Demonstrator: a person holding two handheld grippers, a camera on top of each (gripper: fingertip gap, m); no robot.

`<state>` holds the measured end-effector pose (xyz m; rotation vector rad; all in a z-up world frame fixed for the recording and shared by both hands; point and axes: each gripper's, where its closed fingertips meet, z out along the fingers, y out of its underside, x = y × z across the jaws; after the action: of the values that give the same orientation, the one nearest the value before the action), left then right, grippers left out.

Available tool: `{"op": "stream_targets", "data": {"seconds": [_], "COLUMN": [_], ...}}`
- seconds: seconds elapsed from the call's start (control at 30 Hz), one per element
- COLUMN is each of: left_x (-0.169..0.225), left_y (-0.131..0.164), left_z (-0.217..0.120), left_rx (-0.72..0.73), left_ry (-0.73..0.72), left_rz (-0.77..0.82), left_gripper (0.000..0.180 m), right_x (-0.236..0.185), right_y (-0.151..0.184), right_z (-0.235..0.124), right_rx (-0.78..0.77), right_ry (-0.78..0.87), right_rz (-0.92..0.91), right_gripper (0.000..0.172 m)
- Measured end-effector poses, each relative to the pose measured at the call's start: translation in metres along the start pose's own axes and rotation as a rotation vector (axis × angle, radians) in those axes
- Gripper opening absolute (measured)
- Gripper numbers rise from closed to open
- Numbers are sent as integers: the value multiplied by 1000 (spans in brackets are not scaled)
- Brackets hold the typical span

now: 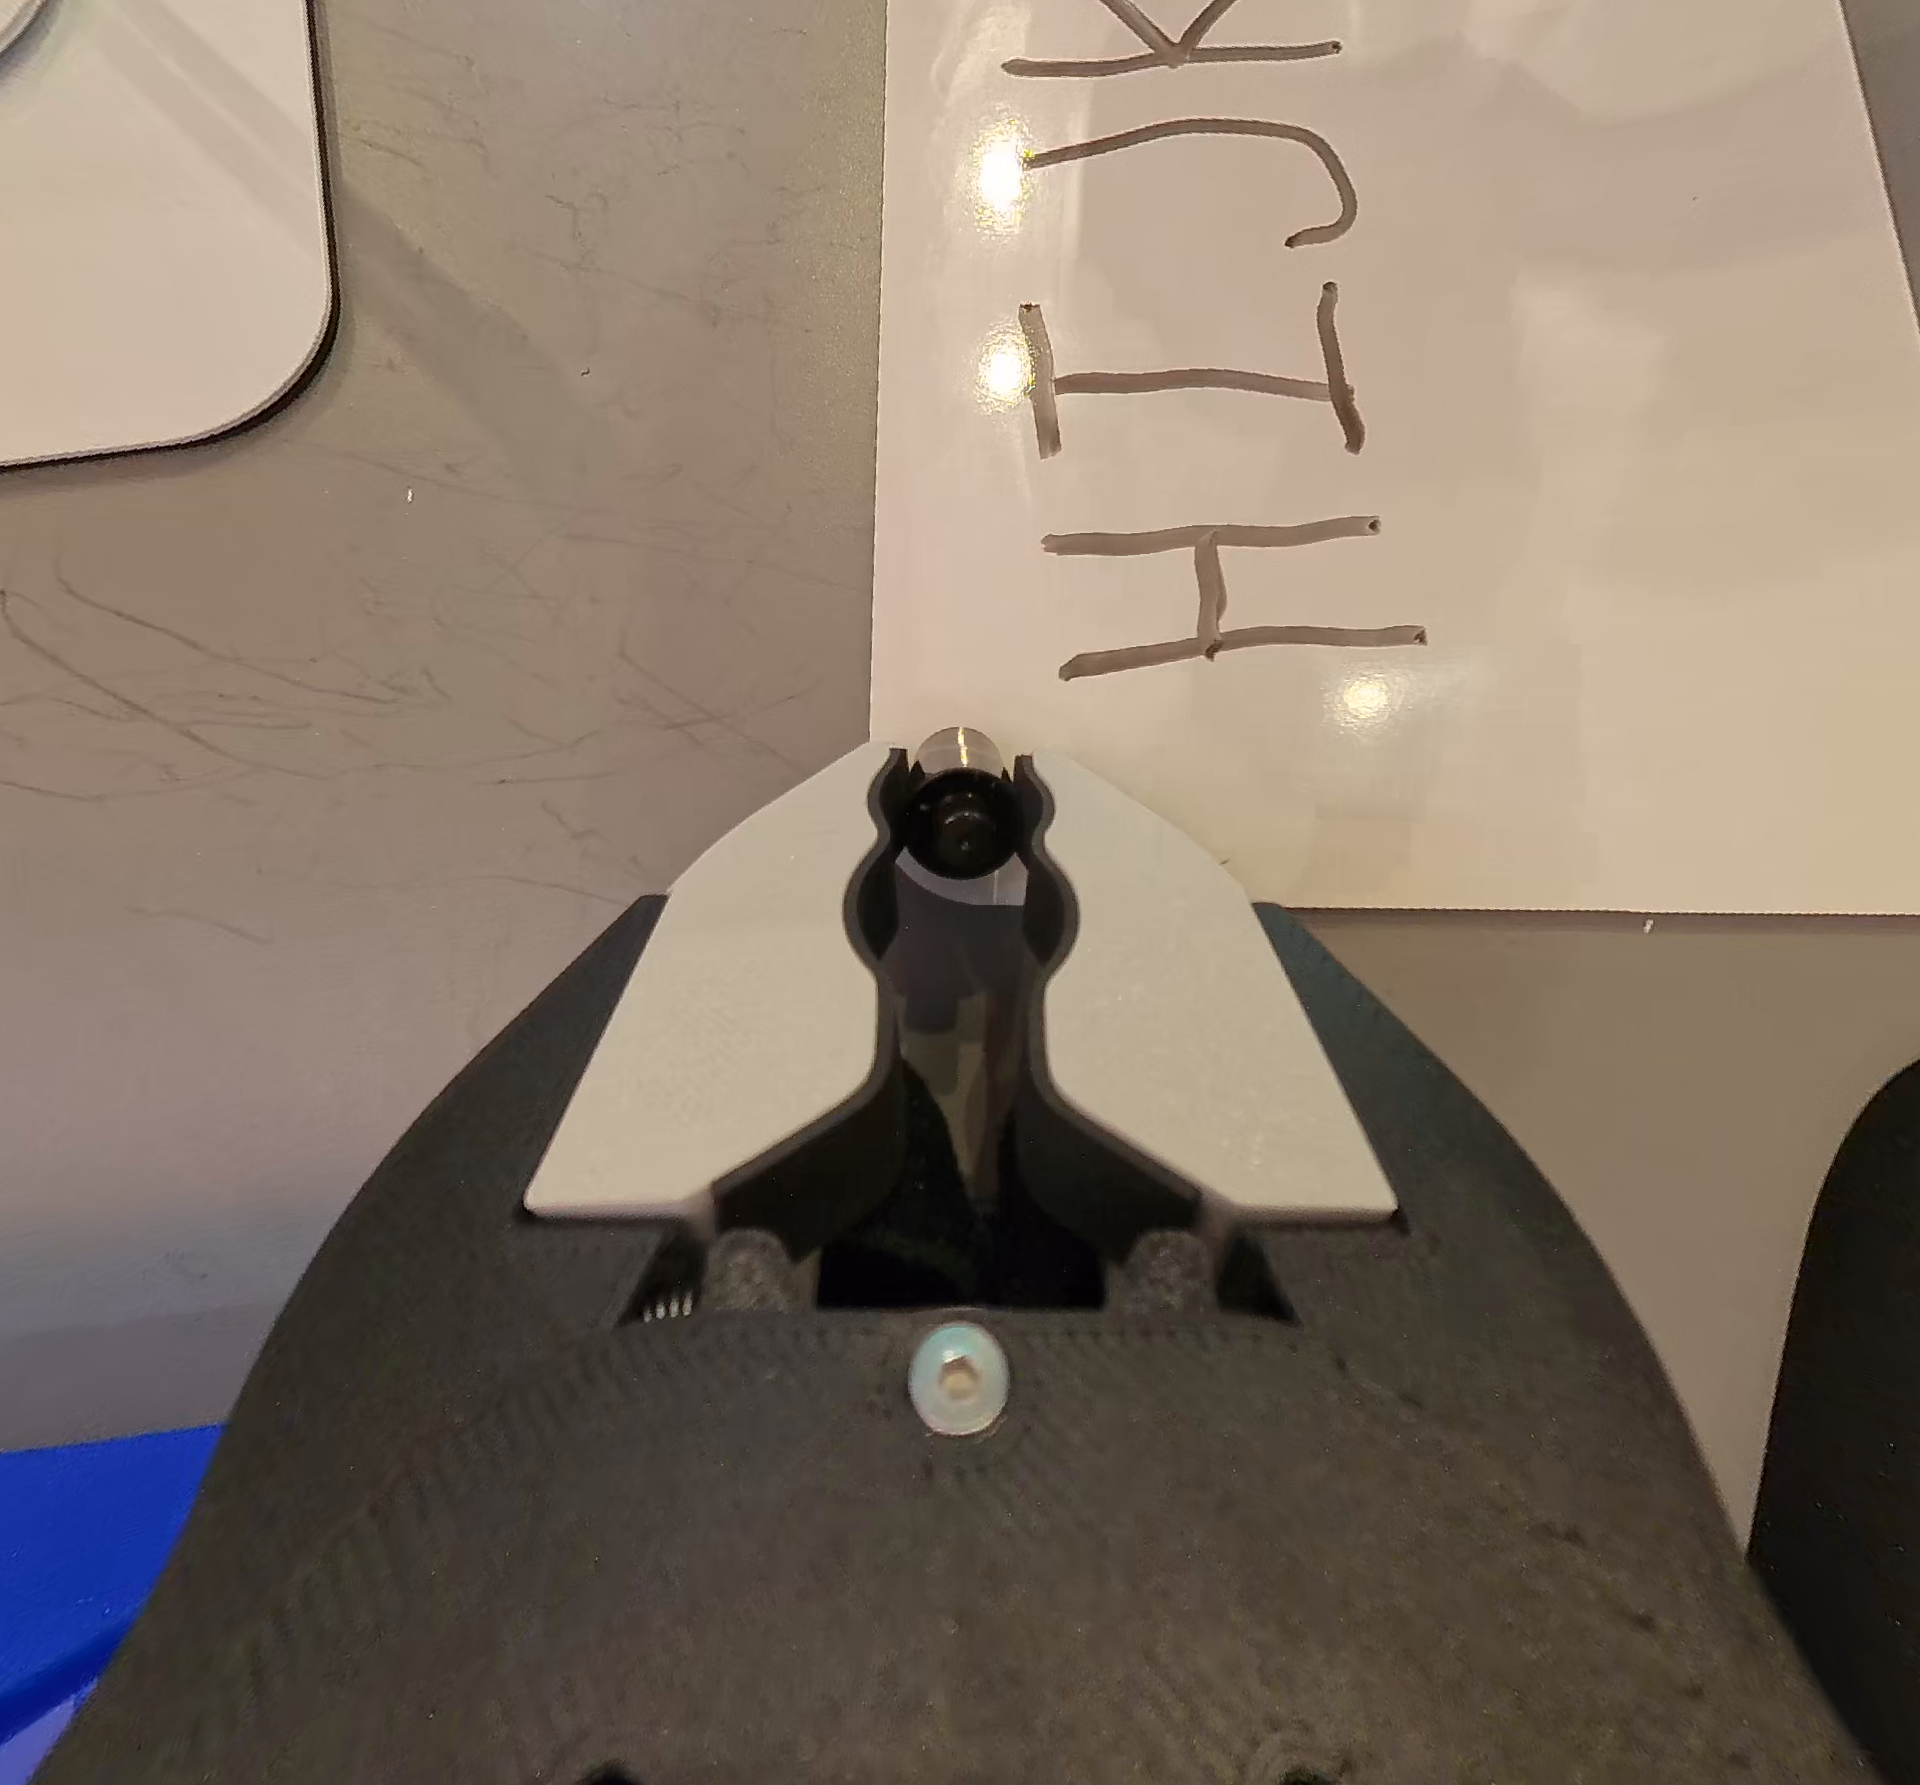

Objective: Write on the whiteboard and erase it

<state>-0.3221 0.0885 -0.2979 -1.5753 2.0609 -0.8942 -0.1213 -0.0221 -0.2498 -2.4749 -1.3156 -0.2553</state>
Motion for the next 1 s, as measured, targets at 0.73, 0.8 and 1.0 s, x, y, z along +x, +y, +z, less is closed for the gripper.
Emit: {"op": "stream_targets", "data": {"seconds": [0.73,0.8,1.0], "left_x": [0,0,0], "left_y": [0,0,0], "left_z": [0,0,1], "left_rx": [0,0,-1], "left_ry": [-1,-1,-2], "left_rz": [0,1,2], "left_gripper": [21,21,21], "right_x": [-26,-30,-38], "right_y": [9,11,16], "right_z": [-10,-12,-15], "right_rx": [-6,-8,-12], "right_ry": [-8,-11,-17], "right_rz": [6,7,14], "right_gripper": [20,20,20]}}
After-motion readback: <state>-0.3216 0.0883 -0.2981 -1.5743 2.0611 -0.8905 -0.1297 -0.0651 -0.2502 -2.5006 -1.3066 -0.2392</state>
